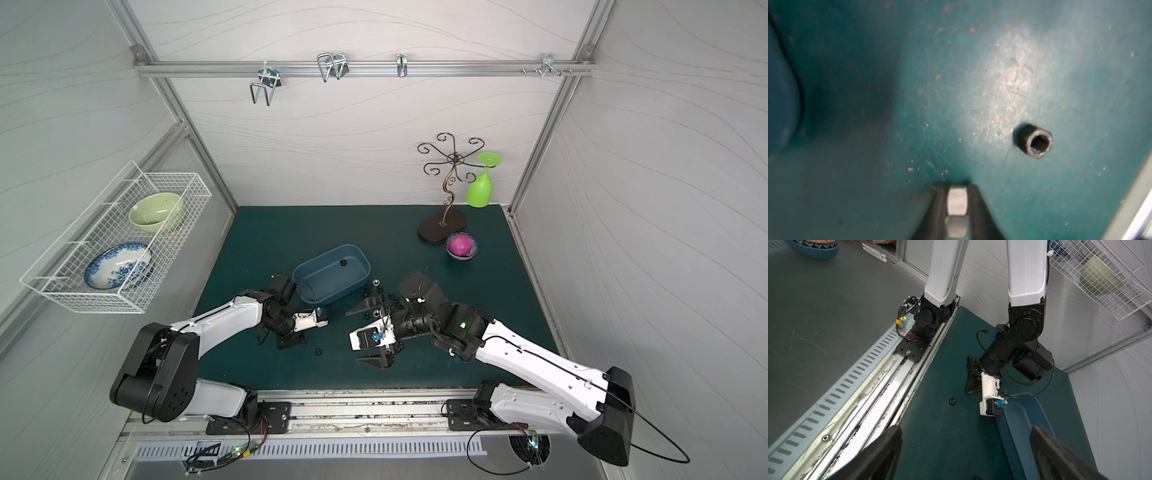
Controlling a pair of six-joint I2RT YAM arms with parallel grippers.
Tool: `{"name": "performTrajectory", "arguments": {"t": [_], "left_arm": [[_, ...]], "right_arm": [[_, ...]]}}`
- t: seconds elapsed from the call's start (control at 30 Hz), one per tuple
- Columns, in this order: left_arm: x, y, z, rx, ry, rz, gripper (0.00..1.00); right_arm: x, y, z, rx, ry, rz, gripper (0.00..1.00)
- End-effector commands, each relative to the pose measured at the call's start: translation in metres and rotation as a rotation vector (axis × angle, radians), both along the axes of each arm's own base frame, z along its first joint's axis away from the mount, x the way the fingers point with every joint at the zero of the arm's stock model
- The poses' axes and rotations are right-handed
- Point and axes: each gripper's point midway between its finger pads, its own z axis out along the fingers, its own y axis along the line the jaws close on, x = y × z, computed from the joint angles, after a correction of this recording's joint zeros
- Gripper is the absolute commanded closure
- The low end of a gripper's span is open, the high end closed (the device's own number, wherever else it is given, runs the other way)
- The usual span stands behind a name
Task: Put the nuts on the desktop into the storage box
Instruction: Pick up the nut from the center of the board.
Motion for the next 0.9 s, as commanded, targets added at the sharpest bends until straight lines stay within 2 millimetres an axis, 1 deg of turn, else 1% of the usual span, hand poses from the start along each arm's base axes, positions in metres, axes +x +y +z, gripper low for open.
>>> {"name": "performTrajectory", "arguments": {"t": [0.0,0.07,0.1,0.17,0.23,0.27,0.33,0.43,0.5,0.53,0.6,0.67,0.77,0.87], "left_arm": [[-0.001,-0.008,0.011,-0.04,0.031,0.02,0.87],[0.0,-0.01,0.019,-0.051,0.023,0.03,0.87],[0.001,-0.011,0.024,-0.059,0.02,0.038,0.87],[0.006,-0.017,0.043,-0.092,0.005,0.057,0.88],[0.012,-0.024,0.068,-0.136,-0.017,0.078,0.89],[0.014,-0.027,0.08,-0.156,-0.03,0.085,0.89],[0.02,-0.034,0.109,-0.206,-0.054,0.103,0.89],[0.028,-0.046,0.151,-0.283,-0.059,0.15,0.89],[0.031,-0.056,0.178,-0.354,-0.046,0.188,0.9],[0.033,-0.062,0.194,-0.4,-0.035,0.216,0.91],[0.028,-0.077,0.226,-0.519,0.019,0.234,0.91],[0.021,-0.092,0.259,-0.645,0.078,0.226,0.91],[0.018,-0.106,0.29,-0.782,0.153,0.241,0.91],[0.014,-0.117,0.312,-0.902,0.254,0.248,0.92]], "right_arm": [[0.008,0.003,0.011,0.032,0.023,-0.082,0.01],[0.019,0.006,0.017,0.045,0.045,-0.158,0.01],[0.028,0.007,0.023,0.059,0.076,-0.222,0.01],[0.047,0.009,0.034,0.079,0.155,-0.357,0.01],[0.061,0.007,0.043,0.057,0.205,-0.46,0.01],[0.062,0.005,0.044,0.022,0.215,-0.476,0.01],[0.064,0.003,0.061,0.034,0.215,-0.494,0.01],[0.064,0.002,0.075,0.118,0.205,-0.493,0.01],[0.061,0.001,0.079,0.153,0.175,-0.468,0.01],[0.059,0.003,0.077,0.168,0.146,-0.444,0.01],[0.052,0.003,0.077,0.211,0.063,-0.379,0.01],[0.039,0.003,0.074,0.266,-0.028,-0.291,0.01],[0.028,0.003,0.077,0.344,-0.117,-0.217,0.01],[0.03,0.006,0.082,0.359,-0.12,-0.224,0.01]]}}
